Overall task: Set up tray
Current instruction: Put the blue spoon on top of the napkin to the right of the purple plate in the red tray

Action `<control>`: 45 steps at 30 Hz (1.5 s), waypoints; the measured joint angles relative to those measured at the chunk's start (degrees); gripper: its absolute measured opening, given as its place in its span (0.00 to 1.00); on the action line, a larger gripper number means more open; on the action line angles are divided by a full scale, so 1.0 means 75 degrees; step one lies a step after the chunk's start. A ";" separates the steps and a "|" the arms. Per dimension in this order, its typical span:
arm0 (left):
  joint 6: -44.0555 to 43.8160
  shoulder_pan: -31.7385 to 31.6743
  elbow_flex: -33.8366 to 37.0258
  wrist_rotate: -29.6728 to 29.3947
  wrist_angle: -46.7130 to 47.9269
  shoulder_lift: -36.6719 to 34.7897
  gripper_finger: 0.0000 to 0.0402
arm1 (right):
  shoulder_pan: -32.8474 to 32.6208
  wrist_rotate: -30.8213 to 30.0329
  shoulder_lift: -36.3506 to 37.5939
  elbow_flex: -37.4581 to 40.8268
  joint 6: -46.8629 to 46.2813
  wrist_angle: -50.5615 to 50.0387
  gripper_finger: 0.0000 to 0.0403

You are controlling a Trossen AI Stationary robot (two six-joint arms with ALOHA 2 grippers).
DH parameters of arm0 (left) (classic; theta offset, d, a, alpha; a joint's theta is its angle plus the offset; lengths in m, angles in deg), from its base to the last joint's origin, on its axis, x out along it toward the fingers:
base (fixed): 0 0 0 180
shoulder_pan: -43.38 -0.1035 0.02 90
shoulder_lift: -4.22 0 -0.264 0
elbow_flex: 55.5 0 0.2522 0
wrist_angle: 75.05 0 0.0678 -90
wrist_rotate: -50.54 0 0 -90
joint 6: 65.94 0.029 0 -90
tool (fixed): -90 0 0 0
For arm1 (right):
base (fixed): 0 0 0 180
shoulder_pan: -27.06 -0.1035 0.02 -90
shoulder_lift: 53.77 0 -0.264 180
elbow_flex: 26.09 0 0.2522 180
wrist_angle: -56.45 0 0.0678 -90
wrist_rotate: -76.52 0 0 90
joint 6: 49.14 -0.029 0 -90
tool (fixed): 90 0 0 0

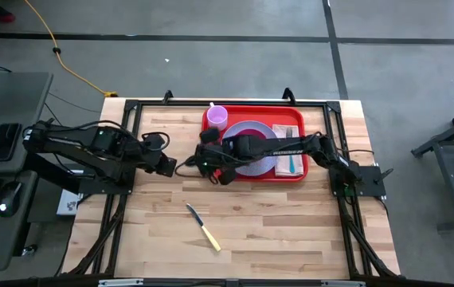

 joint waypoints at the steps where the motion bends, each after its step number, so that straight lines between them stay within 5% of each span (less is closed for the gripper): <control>1: 0.0000 0.0000 0.0000 -0.0100 0.0074 -0.0035 0.20 | 0.0067 -0.0002 0.0000 0.0000 -0.0177 -0.0085 0.00; 27: 0.0227 0.0000 -0.0003 -0.1484 0.1955 -0.0134 0.20 | 0.2808 0.0058 0.0000 0.0010 -0.5332 -0.3750 0.00; 45: 0.0367 0.0000 -0.0006 -0.2291 0.2704 -0.0555 0.20 | 0.3646 0.0473 0.0952 0.0015 -0.6379 -0.3767 0.00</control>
